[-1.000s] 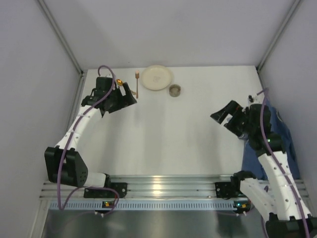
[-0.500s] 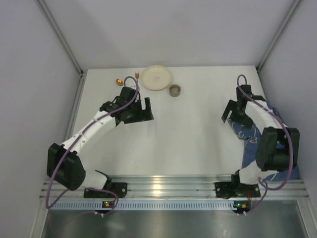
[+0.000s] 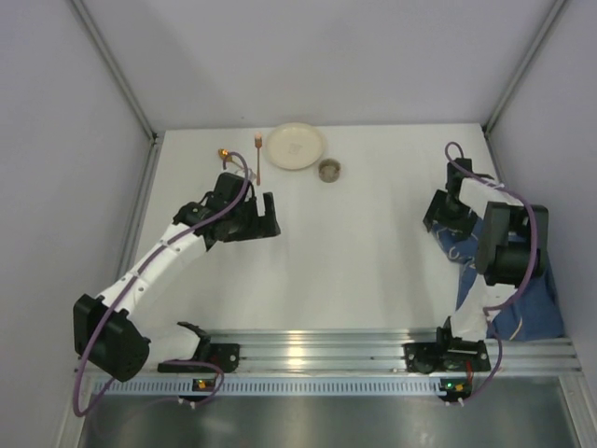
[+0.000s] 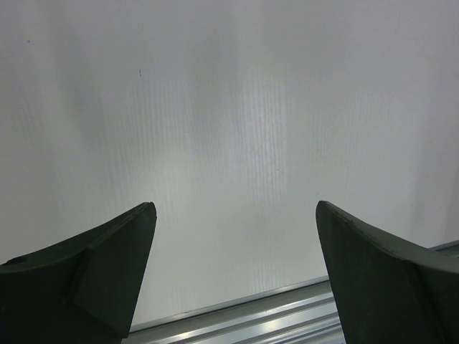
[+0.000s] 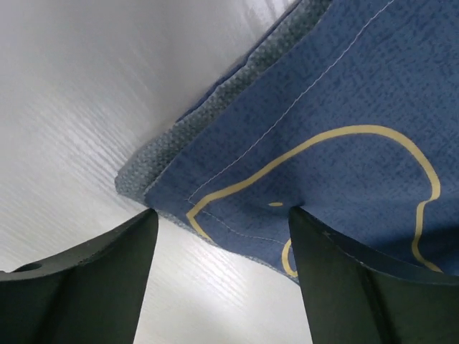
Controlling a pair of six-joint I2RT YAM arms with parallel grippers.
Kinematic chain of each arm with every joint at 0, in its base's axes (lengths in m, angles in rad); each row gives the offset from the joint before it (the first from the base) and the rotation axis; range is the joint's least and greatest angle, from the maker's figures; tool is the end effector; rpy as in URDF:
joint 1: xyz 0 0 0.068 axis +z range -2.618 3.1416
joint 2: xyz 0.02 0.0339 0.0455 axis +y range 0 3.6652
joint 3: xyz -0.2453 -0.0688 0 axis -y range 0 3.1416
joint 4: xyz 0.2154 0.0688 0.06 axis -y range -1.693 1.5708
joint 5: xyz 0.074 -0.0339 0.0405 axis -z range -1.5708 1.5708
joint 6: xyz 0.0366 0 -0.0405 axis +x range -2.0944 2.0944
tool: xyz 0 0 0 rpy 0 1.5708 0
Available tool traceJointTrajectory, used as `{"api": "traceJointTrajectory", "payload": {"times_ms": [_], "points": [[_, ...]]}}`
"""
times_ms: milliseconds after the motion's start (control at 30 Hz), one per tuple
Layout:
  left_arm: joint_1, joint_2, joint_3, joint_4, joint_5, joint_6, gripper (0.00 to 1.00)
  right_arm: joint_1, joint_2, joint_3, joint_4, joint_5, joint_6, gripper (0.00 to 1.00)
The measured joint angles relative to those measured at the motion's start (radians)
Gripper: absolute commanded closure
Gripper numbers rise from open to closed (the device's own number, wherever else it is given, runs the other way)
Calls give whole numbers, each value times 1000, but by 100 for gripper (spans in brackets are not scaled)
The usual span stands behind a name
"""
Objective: Set the dinner table for one person
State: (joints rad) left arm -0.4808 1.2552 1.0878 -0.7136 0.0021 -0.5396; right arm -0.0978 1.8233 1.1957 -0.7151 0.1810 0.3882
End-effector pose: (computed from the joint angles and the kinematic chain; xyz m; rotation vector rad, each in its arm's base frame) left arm 0.2098 -0.1095 0.2846 -0.0727 2.5039 -0.4418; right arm 0.3136 -0.0374 0.1660 0.7227 2.7909 -0.2111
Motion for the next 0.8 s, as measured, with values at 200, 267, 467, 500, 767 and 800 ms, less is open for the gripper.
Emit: {"api": "traceJointTrajectory", "payload": {"times_ms": [200, 267, 467, 500, 767, 800], "points": [[0, -31, -21, -24, -26, 15, 2, -42, 36, 31, 37, -35, -10, 100], [0, -43, -30, -26, -27, 16, 2, -45, 37, 34, 36, -34, -8, 100], [0, -51, -35, -38, -26, 19, 2, -37, 2, -6, 66, -74, -8, 100], [0, -51, -35, -40, -26, 19, 2, -32, -14, -26, 70, -96, 0, 100], [0, -50, -35, -45, -18, 24, 1, 47, -200, -65, 30, -366, 159, 100], [0, -48, -34, -45, -18, 25, 1, 63, -212, -45, 31, -392, 187, 100]]}}
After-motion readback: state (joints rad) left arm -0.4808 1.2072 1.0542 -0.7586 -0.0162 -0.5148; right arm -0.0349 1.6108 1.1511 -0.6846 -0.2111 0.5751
